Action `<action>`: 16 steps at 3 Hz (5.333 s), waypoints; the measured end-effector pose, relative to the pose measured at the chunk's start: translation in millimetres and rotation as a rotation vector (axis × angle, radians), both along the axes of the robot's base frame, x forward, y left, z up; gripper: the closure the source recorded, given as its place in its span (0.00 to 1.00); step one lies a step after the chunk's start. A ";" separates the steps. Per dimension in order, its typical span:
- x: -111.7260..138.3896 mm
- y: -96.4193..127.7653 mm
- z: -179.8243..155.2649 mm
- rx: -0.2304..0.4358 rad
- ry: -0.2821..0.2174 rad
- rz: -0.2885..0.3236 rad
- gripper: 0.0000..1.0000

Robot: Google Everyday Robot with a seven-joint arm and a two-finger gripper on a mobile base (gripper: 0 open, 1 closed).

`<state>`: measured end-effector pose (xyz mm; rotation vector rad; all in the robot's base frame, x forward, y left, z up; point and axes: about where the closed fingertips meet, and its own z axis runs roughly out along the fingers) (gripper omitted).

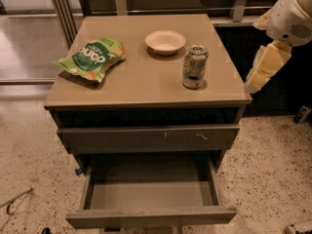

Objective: Place 7up can into middle drawer

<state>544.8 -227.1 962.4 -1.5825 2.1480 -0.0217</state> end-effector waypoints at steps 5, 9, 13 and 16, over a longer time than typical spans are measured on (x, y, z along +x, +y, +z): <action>95.4 50.3 -48.9 0.327 0.004 0.083 0.00; 123.6 100.7 -81.4 0.482 0.048 0.151 0.00; 125.6 104.5 -85.6 0.485 0.047 0.156 0.89; 67.7 112.4 -56.4 0.495 0.004 0.257 1.00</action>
Offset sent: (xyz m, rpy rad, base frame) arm 0.1192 0.0574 -0.0309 0.4181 -0.0143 0.1249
